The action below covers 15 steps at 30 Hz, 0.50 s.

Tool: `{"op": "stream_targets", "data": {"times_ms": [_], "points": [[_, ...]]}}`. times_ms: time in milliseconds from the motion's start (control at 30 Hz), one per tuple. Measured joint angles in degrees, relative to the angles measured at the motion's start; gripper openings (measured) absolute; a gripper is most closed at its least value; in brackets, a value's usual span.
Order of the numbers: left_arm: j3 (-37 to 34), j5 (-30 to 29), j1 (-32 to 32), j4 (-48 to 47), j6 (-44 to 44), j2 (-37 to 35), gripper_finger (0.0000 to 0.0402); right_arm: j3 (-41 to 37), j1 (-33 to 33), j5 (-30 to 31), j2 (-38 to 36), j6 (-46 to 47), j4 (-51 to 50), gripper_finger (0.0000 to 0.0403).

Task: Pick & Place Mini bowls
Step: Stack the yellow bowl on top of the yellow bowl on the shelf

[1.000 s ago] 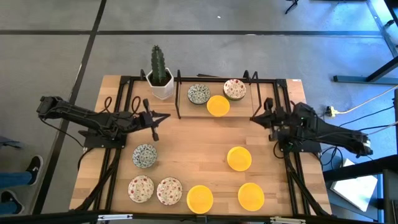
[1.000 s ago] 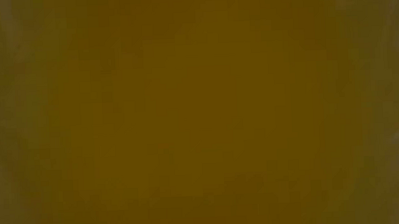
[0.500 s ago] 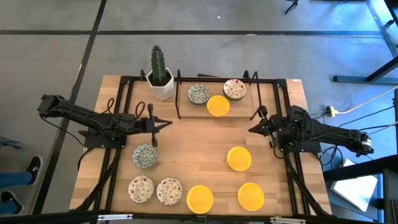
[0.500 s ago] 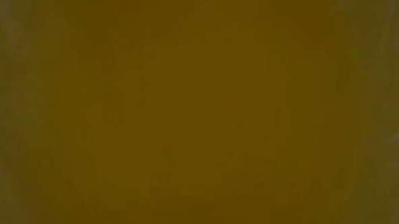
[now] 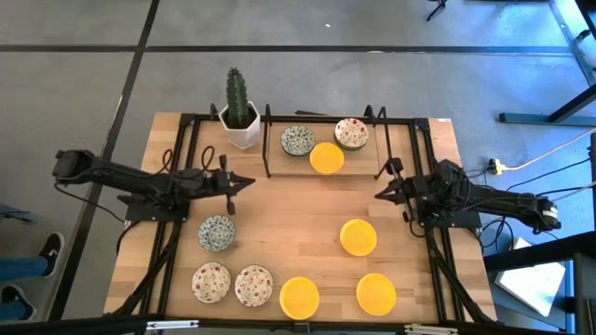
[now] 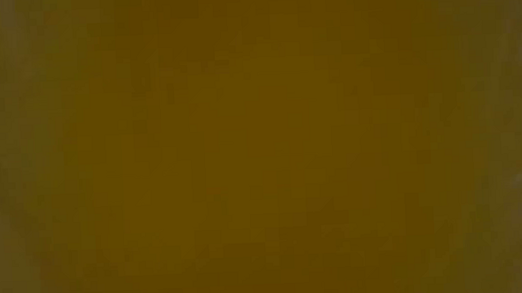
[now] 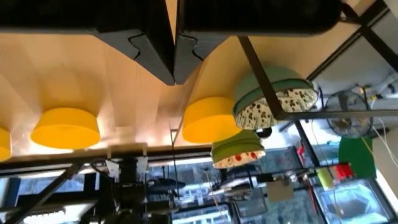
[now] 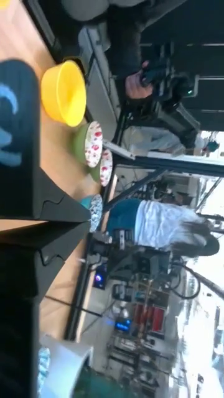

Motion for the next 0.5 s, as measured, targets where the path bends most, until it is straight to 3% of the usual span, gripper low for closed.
{"op": "stream_targets", "data": {"times_ms": [267,500], "points": [[-2.29,1.30,0.04,5.39,1.59,0.00,0.0003,-0.22,0.00,7.63,0.04,5.39,-0.02,0.0020],[-2.30,0.90,0.04,6.09,2.02,0.00,0.0003,0.00,0.00,7.26,0.04,10.62,0.39,0.0006]]}}
